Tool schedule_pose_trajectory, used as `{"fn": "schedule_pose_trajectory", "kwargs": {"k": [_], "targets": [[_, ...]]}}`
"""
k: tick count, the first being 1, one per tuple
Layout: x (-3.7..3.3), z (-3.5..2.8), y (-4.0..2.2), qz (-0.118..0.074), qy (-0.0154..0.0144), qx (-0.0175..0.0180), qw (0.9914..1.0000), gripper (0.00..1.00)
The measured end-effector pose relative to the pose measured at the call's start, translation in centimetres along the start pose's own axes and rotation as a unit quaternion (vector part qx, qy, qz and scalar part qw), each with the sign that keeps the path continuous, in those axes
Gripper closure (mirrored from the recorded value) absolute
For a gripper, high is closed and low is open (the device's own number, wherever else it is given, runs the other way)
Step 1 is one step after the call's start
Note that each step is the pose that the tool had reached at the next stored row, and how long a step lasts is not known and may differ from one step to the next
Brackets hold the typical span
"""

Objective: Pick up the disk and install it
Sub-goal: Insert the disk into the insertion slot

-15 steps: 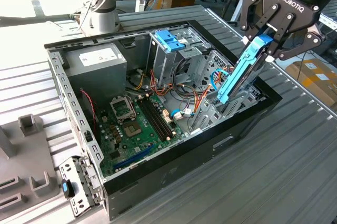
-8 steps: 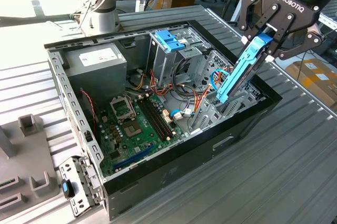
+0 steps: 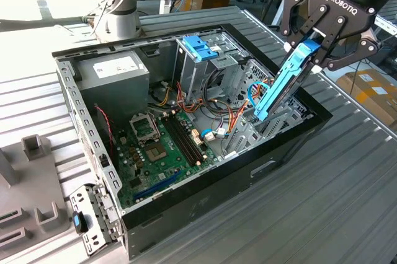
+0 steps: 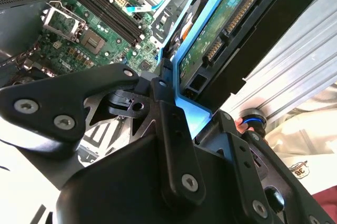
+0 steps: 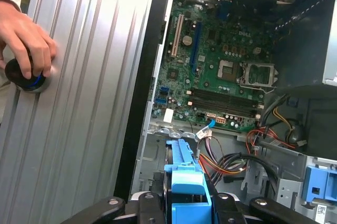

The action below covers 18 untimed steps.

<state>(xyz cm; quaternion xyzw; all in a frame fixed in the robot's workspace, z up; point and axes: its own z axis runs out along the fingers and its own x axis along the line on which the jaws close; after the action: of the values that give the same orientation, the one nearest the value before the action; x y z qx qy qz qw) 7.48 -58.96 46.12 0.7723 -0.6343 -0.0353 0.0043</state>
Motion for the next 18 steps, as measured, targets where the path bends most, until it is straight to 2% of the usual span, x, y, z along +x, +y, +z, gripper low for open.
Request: {"fn": "schedule_pose_trajectory", "kwargs": {"k": [9,12,14,15,18], "targets": [[-0.04,0.27,0.05,0.0,-0.0001,0.0,1.0,0.63],[-0.06,0.37,0.04,0.018,-0.0009,0.0009,0.99983,0.63],[-0.06,0.46,0.04,0.034,-0.0018,0.0017,0.99941,0.63],[-0.05,0.52,0.03,0.047,-0.0024,0.0023,0.99891,0.63],[-0.07,0.64,0.05,0.066,-0.0035,0.0033,0.99784,0.63]]}}
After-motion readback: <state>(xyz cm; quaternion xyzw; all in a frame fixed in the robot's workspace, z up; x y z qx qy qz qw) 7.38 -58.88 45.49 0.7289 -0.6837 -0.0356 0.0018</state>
